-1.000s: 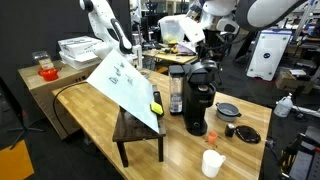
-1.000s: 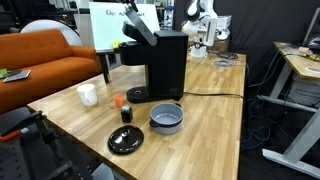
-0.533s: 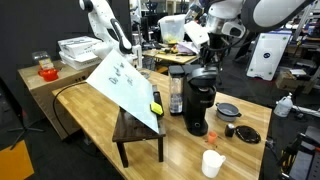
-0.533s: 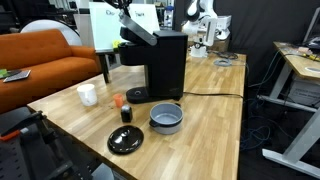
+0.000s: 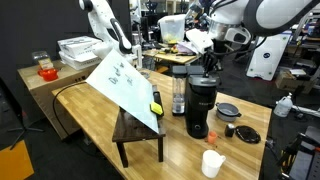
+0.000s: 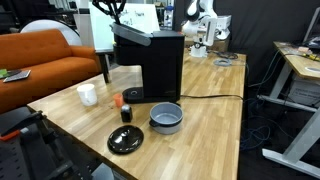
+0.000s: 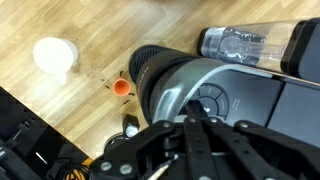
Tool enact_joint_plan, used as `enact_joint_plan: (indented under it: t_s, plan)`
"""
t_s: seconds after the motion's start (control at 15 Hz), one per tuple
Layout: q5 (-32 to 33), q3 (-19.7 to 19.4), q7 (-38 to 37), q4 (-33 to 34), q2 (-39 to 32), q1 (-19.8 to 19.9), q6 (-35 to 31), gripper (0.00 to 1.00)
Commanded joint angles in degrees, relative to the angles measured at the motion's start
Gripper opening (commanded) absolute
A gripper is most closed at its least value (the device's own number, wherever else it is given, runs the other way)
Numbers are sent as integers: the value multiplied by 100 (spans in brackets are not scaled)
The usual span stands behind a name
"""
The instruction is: Pick the small tin on the table, put it in the coffee maker then close it
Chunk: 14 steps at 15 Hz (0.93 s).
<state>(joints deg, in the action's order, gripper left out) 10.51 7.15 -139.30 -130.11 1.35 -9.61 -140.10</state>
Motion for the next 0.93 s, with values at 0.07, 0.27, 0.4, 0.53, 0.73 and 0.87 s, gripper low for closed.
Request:
enact_joint_plan:
  t_s: [0.07,0.27,0.4,0.53,0.73,0.87]
  plan:
    - [-545,140,339,-272,377,-6,40,0]
    - [-732,141,518,-386,420,13,57,0]
    - [-849,138,588,-441,396,25,37,0]
    - [-984,141,643,-469,336,25,8,0]
    - [-1067,149,637,-493,286,27,-18,0]
    - [-414,170,361,-539,206,77,-170,0]
